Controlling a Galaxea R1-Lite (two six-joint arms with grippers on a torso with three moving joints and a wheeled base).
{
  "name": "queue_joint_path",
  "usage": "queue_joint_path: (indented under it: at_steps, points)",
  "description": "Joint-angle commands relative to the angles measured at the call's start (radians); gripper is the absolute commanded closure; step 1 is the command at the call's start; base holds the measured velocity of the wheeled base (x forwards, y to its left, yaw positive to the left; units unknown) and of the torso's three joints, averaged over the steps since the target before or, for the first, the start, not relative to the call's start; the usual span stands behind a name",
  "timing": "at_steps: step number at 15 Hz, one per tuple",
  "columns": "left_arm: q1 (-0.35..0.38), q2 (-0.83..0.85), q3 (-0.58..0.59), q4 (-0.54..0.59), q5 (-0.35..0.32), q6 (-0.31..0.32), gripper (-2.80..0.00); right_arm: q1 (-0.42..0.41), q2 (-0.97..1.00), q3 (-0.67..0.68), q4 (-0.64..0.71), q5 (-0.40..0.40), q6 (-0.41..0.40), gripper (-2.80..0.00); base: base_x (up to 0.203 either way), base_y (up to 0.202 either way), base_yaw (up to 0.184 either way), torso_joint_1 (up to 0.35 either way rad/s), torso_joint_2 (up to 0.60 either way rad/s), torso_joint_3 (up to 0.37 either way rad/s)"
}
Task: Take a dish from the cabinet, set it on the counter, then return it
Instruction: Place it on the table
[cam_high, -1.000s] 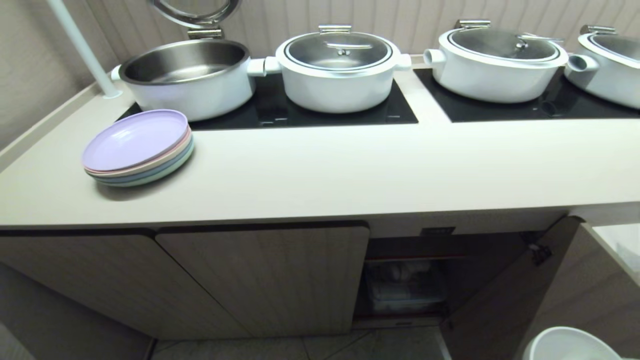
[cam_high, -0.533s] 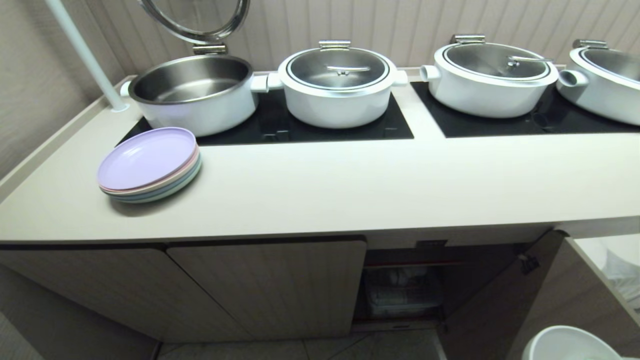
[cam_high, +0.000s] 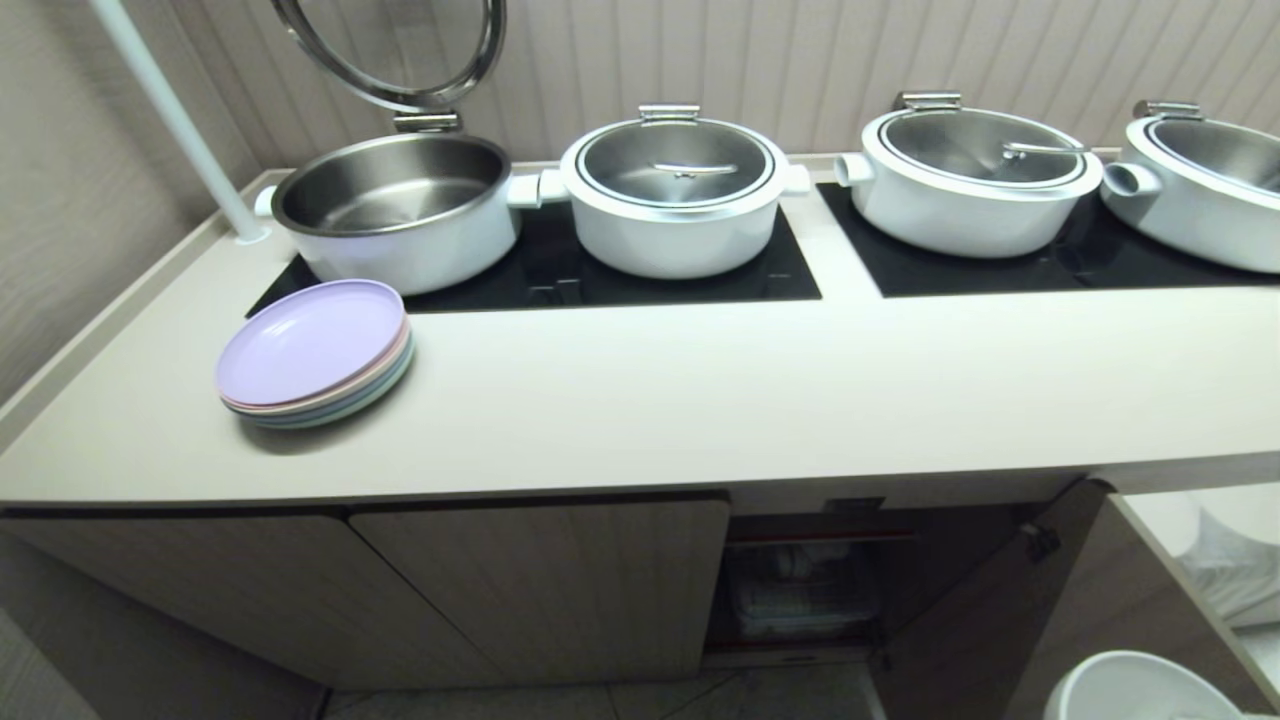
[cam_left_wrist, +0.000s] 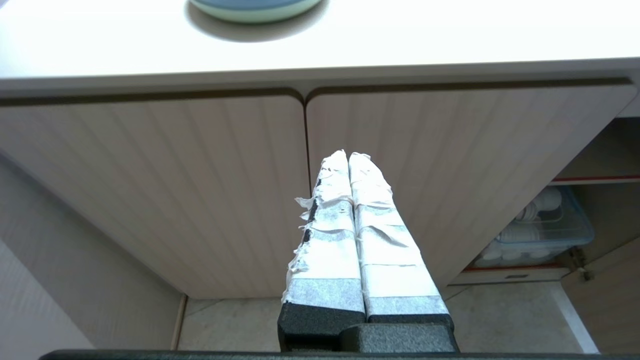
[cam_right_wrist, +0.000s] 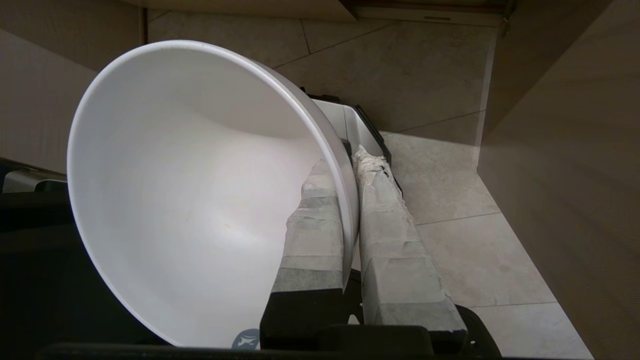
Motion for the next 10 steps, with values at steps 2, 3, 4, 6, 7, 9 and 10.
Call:
queue_joint_path:
  at_steps: [2, 3, 4, 6, 7, 9, 10]
  points:
    - [0.000, 0.000, 0.000, 0.000, 0.000, -0.001, 0.00, 0.000, 0.004, -0.002, 0.003, 0.004, -0.001, 0.00, 0.000, 0.000, 0.000, 0.164, -0.33, -0.170]
    - [0.000, 0.000, 0.000, 0.000, 0.000, -0.001, 0.00, -0.001, 0.004, -0.002, 0.003, 0.004, -0.001, 0.00, 0.000, 0.000, 0.000, 0.136, -0.29, -0.159]
    - [0.000, 0.000, 0.000, 0.000, 0.000, -0.001, 0.00, -0.001, 0.005, -0.002, 0.003, 0.003, -0.001, 0.00, 0.000, 0.000, 0.000, 0.154, -0.33, -0.168]
    - [0.000, 0.000, 0.000, 0.000, 0.000, -0.001, 0.00, -0.003, 0.005, 0.000, 0.003, 0.004, -0.001, 0.00, 0.000, 0.000, 0.000, 0.139, -0.27, -0.135]
    - [0.000, 0.000, 0.000, 0.000, 0.000, -0.001, 0.00, -0.003, 0.005, 0.000, 0.003, 0.004, -0.001, 0.00, 0.000, 0.000, 0.000, 0.116, -0.22, -0.116]
    - [0.000, 0.000, 0.000, 0.000, 0.000, -0.001, 0.00, -0.003, 0.010, 0.001, 0.003, 0.004, -0.002, 0.00, 0.000, 0.000, 0.000, 0.070, -0.17, -0.069]
    - [0.000, 0.000, 0.000, 0.000, 0.000, -0.001, 0.00, -0.003, 0.010, 0.003, 0.003, 0.004, -0.002, 0.00, 0.000, 0.000, 0.000, 0.000, 0.00, 0.000]
